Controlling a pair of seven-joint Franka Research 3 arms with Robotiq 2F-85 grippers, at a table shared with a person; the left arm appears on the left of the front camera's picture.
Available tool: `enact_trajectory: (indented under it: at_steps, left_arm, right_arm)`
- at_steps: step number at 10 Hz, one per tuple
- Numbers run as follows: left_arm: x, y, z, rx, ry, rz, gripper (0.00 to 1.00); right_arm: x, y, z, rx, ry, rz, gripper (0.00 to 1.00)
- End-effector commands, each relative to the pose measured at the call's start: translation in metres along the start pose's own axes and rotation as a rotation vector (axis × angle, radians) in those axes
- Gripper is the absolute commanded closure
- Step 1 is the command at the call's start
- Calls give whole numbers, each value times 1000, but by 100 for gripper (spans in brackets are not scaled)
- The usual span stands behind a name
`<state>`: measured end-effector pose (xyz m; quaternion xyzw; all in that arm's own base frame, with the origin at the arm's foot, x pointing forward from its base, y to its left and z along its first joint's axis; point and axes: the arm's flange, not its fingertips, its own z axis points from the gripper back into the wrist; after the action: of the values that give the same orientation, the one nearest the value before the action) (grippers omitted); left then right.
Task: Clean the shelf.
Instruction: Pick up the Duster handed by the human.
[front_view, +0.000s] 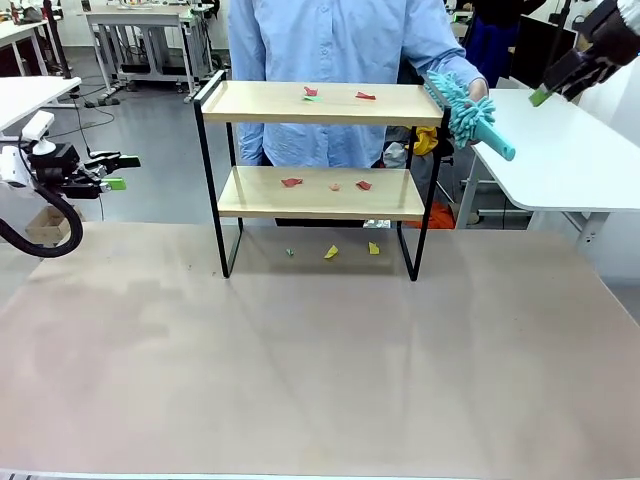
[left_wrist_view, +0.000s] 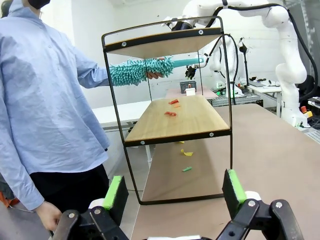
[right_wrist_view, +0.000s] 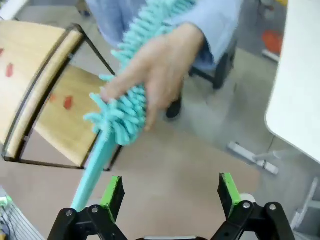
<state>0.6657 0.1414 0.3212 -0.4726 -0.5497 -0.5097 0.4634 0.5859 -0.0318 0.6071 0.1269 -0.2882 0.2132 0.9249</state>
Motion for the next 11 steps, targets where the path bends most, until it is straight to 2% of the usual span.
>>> enact_trajectory:
  at_steps: [1, 5, 7, 8, 10, 11]
  left_arm:
    - [2, -3, -2, 1, -1, -15, 0]
    - [2, -3, -2, 1, -1, -15, 0]
    - [2, -3, -2, 1, -1, -15, 0]
    - [2, -3, -2, 1, -1, -15, 0]
    - [2, -3, -2, 1, -1, -15, 0]
    - [2, -3, -2, 1, -1, -15, 0]
  right_arm:
    - [-2, -4, 3, -42, 32, 19, 0]
    - [-2, -4, 1, -19, 16, 14, 0]
    - [11, 34, 21, -121, 6, -76, 0]
    - [16, 54, 29, -131, 26, -131, 0]
    - [16, 91, 22, -192, 52, -217, 0]
    - [14, 104, 12, -219, 31, -254, 0]
